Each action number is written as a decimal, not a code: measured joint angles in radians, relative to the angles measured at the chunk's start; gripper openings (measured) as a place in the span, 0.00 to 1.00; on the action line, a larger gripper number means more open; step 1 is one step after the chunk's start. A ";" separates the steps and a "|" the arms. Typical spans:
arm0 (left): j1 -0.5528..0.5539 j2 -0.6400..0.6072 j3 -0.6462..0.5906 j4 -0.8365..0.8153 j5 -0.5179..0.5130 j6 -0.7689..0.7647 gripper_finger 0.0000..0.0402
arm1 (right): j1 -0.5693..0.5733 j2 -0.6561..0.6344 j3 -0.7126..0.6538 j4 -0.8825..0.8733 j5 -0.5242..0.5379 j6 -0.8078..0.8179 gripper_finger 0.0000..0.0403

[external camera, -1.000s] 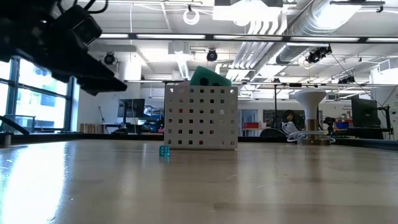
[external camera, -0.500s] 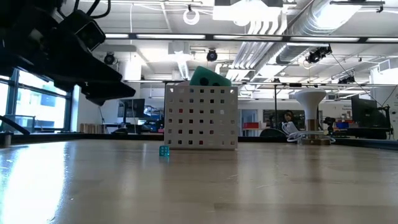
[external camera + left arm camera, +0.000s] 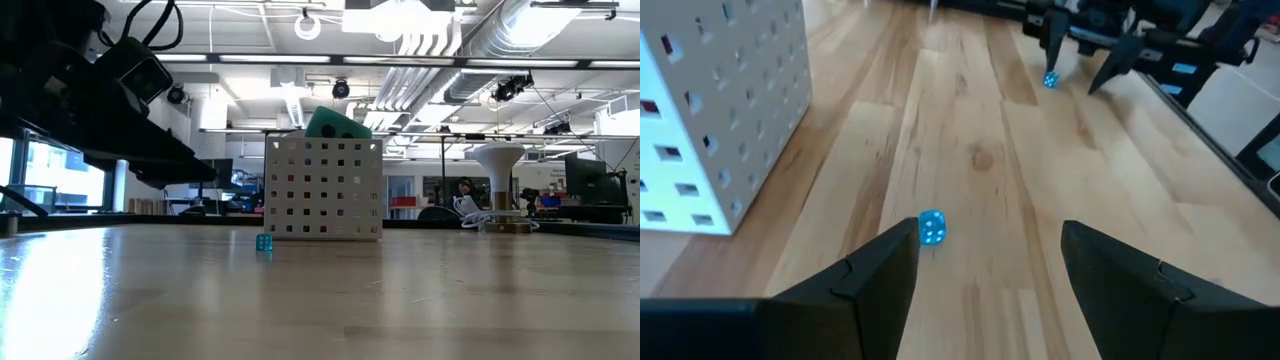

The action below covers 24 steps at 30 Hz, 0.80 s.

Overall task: Pick & Place Dice
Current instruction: Put the small light blue die into the bin

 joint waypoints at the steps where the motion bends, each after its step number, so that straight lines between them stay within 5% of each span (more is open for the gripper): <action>1: 0.000 0.001 0.000 -0.002 0.000 0.000 0.59 | -0.003 0.003 0.000 -0.001 0.003 0.000 0.61; 13: 0.000 0.001 0.000 0.004 0.003 0.000 0.59 | -0.067 0.012 0.000 -0.010 -0.031 -0.045 0.59; 24: 0.000 0.000 0.000 0.004 0.004 0.001 0.59 | -0.070 0.012 -0.002 -0.030 -0.057 -0.052 0.34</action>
